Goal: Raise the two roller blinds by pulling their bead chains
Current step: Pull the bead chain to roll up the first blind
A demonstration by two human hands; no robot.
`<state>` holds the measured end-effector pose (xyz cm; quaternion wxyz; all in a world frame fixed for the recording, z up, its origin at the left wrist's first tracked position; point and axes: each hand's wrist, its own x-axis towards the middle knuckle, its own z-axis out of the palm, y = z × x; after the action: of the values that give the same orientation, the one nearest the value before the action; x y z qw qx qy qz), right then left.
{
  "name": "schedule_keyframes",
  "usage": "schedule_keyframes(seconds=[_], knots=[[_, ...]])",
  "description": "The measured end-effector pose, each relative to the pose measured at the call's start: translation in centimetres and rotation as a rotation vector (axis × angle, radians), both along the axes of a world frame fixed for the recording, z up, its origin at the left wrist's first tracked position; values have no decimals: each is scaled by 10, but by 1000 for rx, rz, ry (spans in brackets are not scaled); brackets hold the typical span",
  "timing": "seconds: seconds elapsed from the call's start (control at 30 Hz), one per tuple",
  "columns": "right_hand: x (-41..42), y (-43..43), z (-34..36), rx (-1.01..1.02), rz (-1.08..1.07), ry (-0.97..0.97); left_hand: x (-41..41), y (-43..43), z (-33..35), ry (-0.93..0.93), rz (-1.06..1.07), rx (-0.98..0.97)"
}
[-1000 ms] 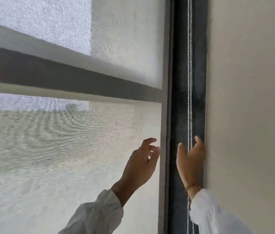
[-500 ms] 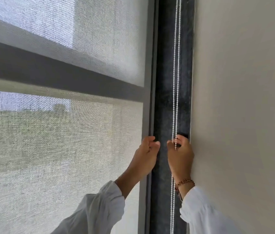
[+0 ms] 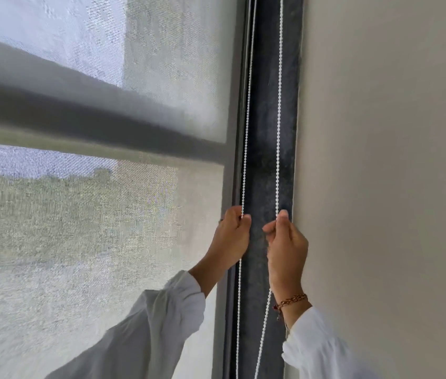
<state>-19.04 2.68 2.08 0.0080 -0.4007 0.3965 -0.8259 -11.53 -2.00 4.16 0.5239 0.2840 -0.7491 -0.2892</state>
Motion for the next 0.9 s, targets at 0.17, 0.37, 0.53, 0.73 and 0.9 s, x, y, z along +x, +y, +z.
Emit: schedule_keyframes(seconds=[0.17,0.37,0.53,0.73,0.9], knots=[[1,17,-3,-53,43,11,-16,-11,-6,-105,245,120],[-7,26,-7,-38,-51,56,-18,3,-10,148,7,311],[-6,36,-8,-82,-153,106,-16,20,-19,291,29,30],[10,63,-15,-149,-236,238,-7,55,-6,370,-46,-67],[29,101,-24,-186,-203,279,1,108,13,348,-19,-123]])
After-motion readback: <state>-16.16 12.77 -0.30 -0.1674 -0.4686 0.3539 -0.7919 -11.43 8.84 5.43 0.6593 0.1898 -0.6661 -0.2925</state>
